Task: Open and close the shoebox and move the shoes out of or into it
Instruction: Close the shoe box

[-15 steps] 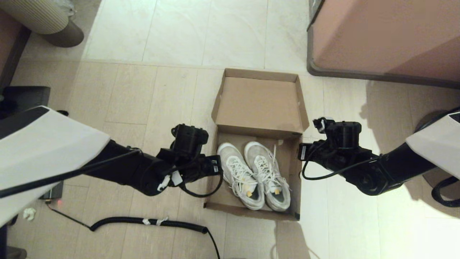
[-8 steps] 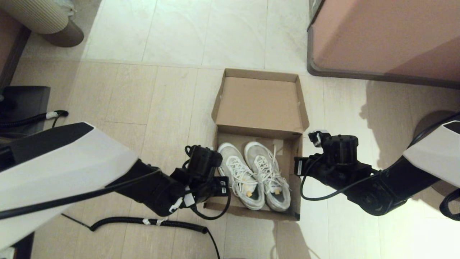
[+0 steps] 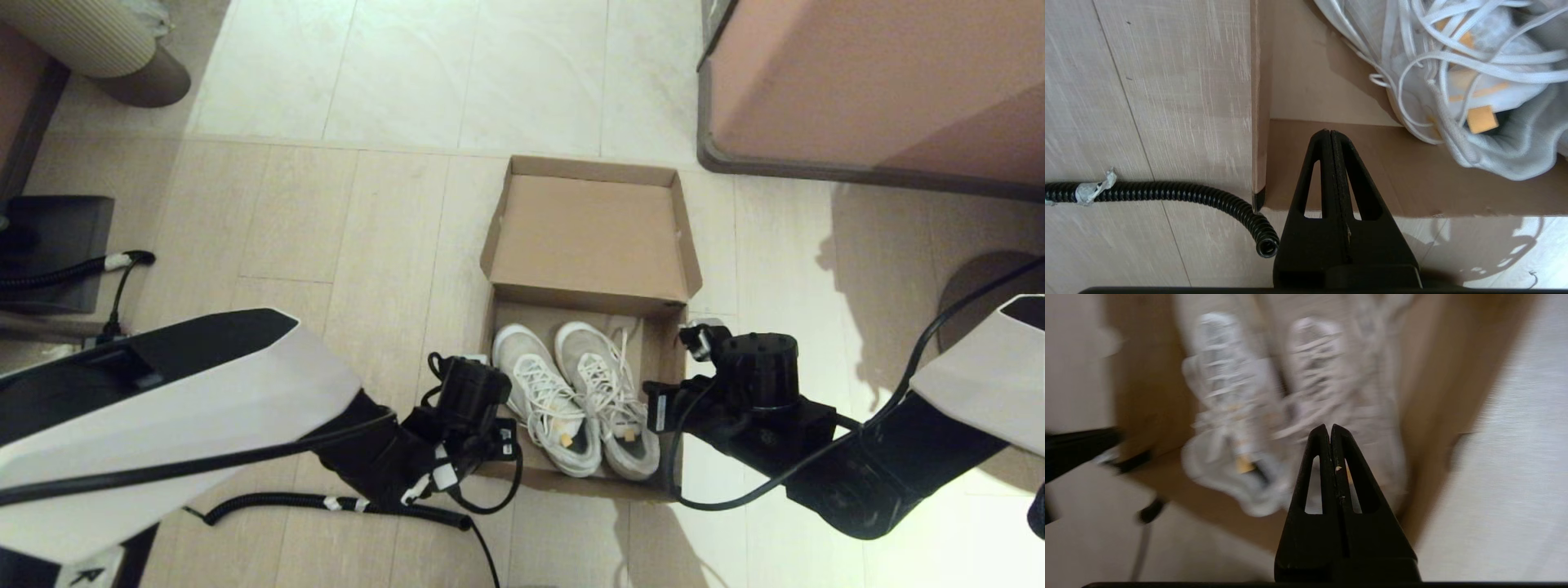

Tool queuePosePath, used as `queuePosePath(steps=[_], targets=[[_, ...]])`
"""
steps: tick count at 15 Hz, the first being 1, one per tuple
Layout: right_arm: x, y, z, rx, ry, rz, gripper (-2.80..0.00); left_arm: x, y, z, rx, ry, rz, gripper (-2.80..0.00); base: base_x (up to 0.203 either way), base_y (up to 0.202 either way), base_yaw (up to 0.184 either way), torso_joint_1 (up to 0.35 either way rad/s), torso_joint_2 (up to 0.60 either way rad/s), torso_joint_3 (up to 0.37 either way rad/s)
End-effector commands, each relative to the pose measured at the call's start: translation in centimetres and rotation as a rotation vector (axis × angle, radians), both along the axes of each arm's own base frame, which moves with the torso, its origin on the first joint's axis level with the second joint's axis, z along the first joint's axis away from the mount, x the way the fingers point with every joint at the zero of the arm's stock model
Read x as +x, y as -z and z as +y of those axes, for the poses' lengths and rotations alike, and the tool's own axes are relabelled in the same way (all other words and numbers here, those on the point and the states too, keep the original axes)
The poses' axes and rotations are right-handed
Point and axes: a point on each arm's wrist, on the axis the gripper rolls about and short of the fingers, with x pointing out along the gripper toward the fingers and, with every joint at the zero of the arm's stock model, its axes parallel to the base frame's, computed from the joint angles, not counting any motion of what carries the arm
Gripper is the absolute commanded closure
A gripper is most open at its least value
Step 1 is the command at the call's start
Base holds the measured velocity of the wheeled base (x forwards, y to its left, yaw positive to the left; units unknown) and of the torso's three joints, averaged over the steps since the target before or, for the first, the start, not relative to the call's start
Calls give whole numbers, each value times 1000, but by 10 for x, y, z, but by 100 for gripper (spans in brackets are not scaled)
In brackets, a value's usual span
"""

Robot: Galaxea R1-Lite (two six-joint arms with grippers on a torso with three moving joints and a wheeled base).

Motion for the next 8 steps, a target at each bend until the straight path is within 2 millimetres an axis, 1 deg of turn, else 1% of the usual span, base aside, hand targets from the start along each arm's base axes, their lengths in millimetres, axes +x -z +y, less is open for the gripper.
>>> queuePosePath(steps=[1, 3, 4, 6, 7, 8], targets=[[-7, 4, 27, 15, -84, 8, 0, -2, -24, 11, -36, -24, -45, 0, 0, 0, 0, 0, 0, 0], [-7, 15, 59, 6, -162, 33, 0, -10, -58, 30, -96, -63, -104, 0, 0, 0, 0, 0, 0, 0], [-7, 20, 68, -2, -182, 41, 0, -13, -68, 37, -115, -78, -121, 0, 0, 0, 0, 0, 0, 0], [-8, 40, 92, -24, -229, 69, 0, -21, -96, 50, -159, -98, -177, 0, 0, 0, 0, 0, 0, 0], [-12, 47, 105, -31, -258, 76, 0, -23, -105, 57, -173, -111, -198, 0, 0, 0, 0, 0, 0, 0], [-16, 53, 113, -38, -278, 84, 0, -23, -111, 63, -183, -124, -215, 0, 0, 0, 0, 0, 0, 0]])
